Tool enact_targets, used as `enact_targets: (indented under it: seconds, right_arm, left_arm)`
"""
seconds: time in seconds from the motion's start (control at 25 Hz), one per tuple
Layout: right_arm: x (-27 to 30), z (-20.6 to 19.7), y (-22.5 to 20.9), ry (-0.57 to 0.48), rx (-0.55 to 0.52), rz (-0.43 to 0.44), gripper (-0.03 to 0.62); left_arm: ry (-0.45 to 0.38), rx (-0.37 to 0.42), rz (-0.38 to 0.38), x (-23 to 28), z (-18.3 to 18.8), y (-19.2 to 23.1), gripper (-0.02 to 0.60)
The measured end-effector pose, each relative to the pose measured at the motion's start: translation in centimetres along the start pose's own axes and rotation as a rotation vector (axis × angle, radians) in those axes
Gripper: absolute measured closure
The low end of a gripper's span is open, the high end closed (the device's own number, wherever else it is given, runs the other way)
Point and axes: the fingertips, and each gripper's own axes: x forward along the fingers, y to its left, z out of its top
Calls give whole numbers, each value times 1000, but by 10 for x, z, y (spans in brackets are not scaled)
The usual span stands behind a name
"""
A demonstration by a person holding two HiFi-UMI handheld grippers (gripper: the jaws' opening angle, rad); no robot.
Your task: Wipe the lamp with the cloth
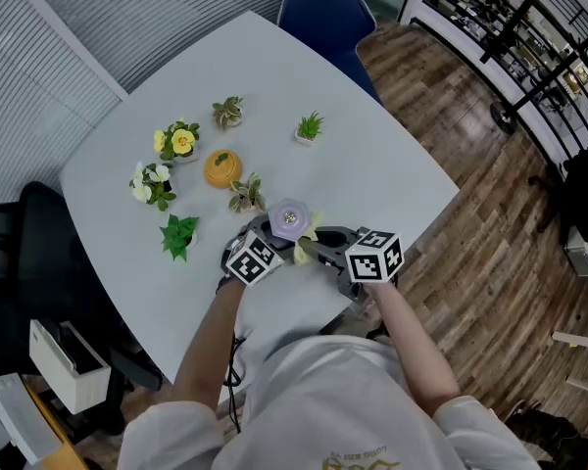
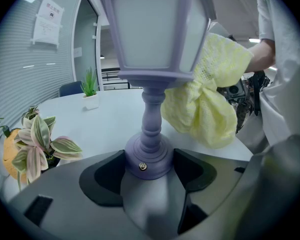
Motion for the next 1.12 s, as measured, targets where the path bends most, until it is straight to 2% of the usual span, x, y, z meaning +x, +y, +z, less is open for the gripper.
enact_targets:
  seconds: [0.16, 1.12]
  right_arm:
    - [1, -13, -10, 64, -16, -52, 531]
    - [35, -15, -19, 150, -59, -48, 533]
  left_arm:
    - [3, -1, -1, -2, 1, 0, 270]
    - [-3, 1, 0, -2, 2, 1, 270]
